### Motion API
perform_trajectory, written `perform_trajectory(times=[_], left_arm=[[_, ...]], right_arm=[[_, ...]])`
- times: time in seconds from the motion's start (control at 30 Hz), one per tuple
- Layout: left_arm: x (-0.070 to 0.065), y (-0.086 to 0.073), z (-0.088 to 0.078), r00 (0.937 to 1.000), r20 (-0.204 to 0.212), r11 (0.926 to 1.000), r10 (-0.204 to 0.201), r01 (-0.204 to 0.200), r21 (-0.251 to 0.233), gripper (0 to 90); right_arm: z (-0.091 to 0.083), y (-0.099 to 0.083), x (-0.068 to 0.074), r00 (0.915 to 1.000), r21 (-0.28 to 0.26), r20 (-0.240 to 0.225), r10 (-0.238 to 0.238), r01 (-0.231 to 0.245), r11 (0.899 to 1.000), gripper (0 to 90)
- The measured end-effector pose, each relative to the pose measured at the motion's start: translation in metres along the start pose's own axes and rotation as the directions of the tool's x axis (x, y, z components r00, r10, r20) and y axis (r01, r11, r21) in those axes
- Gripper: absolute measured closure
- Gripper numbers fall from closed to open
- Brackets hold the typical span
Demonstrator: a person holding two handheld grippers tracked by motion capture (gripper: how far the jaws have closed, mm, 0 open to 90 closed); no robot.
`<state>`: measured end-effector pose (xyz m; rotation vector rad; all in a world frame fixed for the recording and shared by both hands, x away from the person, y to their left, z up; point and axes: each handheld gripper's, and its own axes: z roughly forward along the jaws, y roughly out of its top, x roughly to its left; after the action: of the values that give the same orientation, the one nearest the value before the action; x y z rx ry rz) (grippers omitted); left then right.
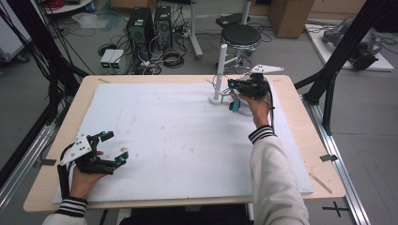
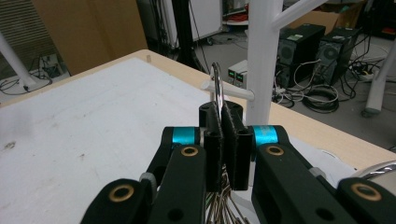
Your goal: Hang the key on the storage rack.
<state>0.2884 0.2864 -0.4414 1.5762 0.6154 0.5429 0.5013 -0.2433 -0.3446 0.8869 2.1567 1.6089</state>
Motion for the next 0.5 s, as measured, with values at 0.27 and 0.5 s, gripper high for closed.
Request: perform_trajectory(times=[0.27,0.5], left_arm=[[0.0,-0.008,-0.002,0.9998,0.0,0.9996,-0.019,0.019,-0.019,1.7],[-0.002,-0.009,-0.004,0.9998,-0.016,0.9992,-0.014,0.013,-0.038,1.7]], right_arm=[[0.008,-0.005,-0.003,0.9995,-0.003,0.017,0.025,-0.025,1.0,88.0],[0.012,-0.009,-0.007,0.999,0.002,0.027,0.036,-0.037,0.999,88.0]])
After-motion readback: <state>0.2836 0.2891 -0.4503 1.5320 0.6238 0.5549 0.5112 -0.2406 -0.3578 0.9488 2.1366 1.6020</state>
